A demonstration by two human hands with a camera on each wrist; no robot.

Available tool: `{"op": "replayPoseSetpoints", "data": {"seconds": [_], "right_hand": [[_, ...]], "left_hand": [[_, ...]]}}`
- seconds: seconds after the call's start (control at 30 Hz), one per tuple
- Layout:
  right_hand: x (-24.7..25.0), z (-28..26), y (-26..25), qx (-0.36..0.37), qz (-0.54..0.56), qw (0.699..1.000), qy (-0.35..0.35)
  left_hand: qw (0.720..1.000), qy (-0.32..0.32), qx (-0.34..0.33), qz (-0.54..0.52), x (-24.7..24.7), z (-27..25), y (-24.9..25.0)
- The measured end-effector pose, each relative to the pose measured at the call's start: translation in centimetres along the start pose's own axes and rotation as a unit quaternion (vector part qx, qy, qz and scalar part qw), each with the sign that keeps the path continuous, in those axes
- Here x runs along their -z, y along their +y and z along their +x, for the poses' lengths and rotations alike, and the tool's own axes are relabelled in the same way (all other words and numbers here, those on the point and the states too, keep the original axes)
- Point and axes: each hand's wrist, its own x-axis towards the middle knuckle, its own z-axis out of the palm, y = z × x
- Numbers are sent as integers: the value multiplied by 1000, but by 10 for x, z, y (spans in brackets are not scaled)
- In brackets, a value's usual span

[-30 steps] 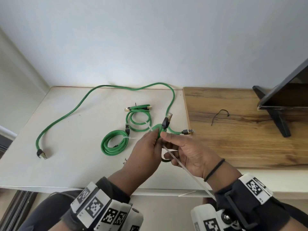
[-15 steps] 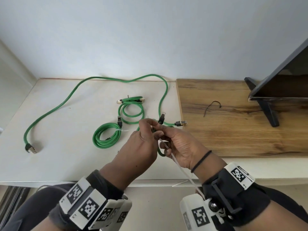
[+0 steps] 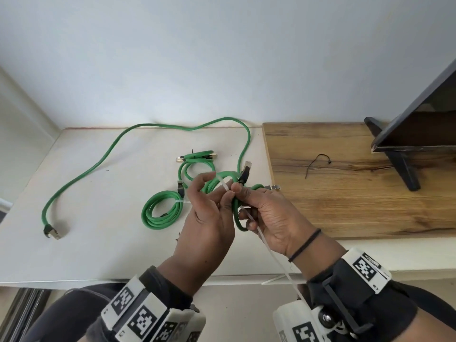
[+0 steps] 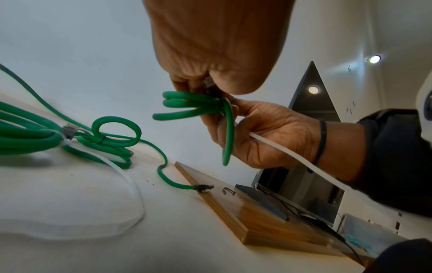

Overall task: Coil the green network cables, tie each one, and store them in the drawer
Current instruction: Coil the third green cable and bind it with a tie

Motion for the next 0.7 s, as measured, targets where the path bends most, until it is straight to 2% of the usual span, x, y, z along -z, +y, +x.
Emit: {"op": "replayPoseSetpoints", "data": {"seconds": [0.1, 0.2, 0.33, 0.5, 0.7], "right_hand": [[1, 0, 0, 0, 1, 1000, 14], [2, 0, -1, -3, 5, 999, 34], [7, 2, -4, -3, 3, 998, 65], [10, 2, -7, 4, -58, 996, 67], [9, 2, 0, -10, -110, 993, 39]], "left_hand": [[987, 8, 127, -98, 0, 1, 1], [963, 2, 211, -168, 0, 6, 4], [949, -84, 236, -192, 3, 12, 9], [900, -85, 311, -294, 6, 17, 3], [863, -101, 373, -324, 6, 17, -8]]}}
